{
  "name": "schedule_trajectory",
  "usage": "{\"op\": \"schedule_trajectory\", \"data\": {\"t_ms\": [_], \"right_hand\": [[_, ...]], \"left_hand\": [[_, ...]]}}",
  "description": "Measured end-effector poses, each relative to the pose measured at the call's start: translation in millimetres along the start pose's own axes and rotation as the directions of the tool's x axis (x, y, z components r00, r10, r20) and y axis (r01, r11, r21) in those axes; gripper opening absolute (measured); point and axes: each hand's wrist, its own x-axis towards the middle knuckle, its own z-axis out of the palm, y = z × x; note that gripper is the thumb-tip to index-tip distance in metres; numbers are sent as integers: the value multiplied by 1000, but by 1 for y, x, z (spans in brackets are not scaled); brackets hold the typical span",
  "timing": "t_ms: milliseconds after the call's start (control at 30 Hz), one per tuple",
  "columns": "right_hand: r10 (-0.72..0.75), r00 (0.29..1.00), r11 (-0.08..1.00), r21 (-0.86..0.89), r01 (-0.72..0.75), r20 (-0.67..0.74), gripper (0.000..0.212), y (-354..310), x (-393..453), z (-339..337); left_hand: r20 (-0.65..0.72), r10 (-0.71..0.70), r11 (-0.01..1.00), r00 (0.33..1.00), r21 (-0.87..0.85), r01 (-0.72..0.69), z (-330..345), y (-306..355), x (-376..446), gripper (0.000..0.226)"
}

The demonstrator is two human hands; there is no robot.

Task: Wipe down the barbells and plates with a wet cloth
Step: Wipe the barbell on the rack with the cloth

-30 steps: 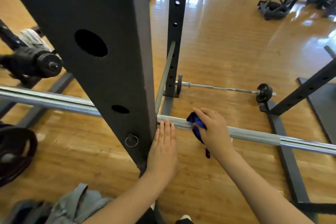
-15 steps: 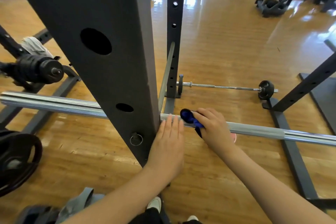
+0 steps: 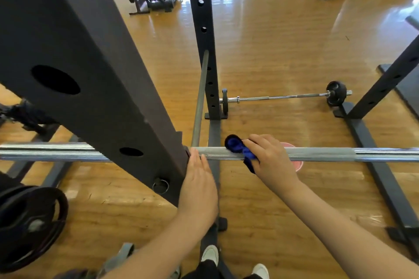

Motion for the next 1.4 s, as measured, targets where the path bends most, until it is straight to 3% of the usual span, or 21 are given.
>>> {"op": "schedule_trajectory", "data": {"t_ms": [133,200,333,467,633,733,833,967,1100,1267,1400], "right_hand": [[-8,999,1000,7,7,53,54,-29,14,10],[-67,990,998,24,65,127,48,-46,26,18],[-21,970,993,118,-8,241,34,-45,30,18],[-42,988,996,90,28,152,28,-26,12,10],[24,1000,997,73,-24,4,24,-18,-8,6],[69,997,993,98,-64,-40,29,-30,1,6],[29,999,994,102,-33,38,31,-42,14,12],[-7,993,1000,31,3,121,35,-35,7,11],[-6,995,1000,-12,7,95,37,-30,1,8],[127,991,987,95,-131,43,36,-46,8,14],[59,994,993,93,-68,89,40,-48,11,18]], "left_hand": [[-26,-91,942,996,-327,77,9,8,-2,74],[-23,-98,928,995,-363,82,11,12,-1,80],[-26,-87,923,996,-377,71,9,13,0,85],[-83,-102,865,991,-499,47,13,10,1,108],[-59,-125,793,990,-606,64,8,9,0,113],[-69,-154,782,986,-618,79,-4,9,6,95],[-71,-204,810,976,-572,128,-14,6,28,85],[-84,-158,821,984,-565,84,-1,1,39,87],[-108,-100,863,989,-505,33,8,5,28,96],[-87,-101,849,991,-527,40,7,4,29,90],[-90,-85,855,992,-518,27,5,3,29,87]]}}
